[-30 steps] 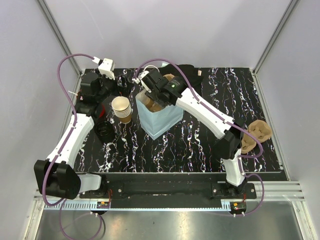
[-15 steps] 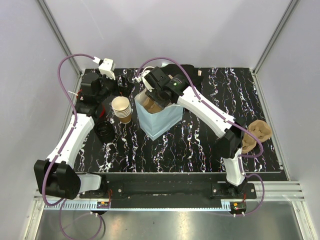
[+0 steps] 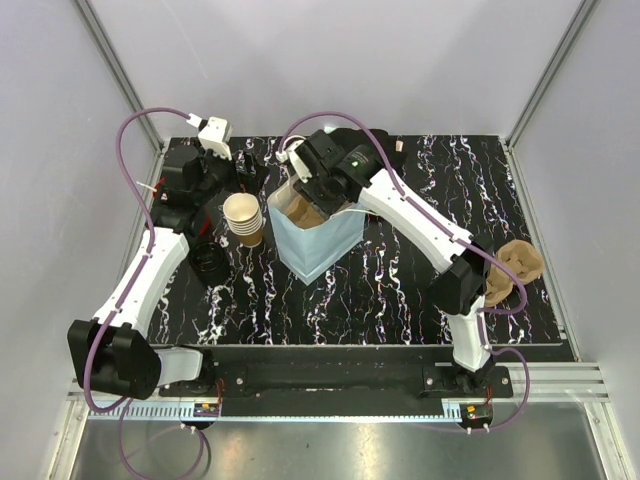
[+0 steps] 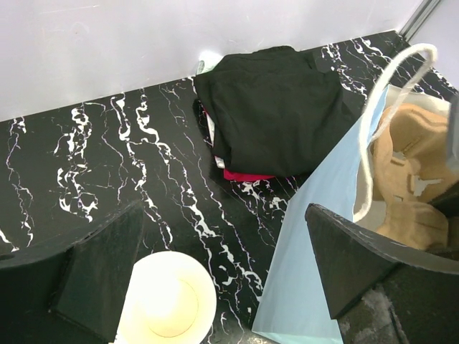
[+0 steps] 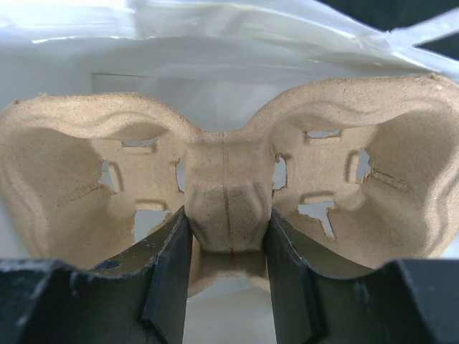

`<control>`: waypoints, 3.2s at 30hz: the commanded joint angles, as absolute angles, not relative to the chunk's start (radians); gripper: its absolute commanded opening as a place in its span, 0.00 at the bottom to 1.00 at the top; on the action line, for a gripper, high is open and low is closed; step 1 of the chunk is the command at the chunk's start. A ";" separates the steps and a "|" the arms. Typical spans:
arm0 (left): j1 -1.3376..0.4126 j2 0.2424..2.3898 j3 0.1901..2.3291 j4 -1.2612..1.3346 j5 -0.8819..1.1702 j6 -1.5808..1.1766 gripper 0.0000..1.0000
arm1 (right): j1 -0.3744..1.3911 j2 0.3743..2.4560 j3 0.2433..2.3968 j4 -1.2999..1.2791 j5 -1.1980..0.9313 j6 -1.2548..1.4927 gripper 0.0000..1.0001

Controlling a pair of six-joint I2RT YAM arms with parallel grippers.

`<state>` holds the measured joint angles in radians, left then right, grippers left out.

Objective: Pack the takeout coffee

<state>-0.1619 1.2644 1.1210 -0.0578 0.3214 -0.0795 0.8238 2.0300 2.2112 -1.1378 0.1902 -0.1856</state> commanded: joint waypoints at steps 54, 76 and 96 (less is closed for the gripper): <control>-0.187 1.195 1.081 -0.011 0.333 -0.075 0.99 | 0.759 2.054 2.255 -1.210 0.025 -0.210 0.71; -0.187 1.190 1.083 -0.012 0.337 -0.071 0.99 | 0.759 2.014 2.329 -1.212 0.064 -0.262 0.87; -0.190 1.169 1.112 -0.063 0.348 -0.041 0.99 | 0.759 1.942 2.425 -1.239 0.120 -0.351 0.96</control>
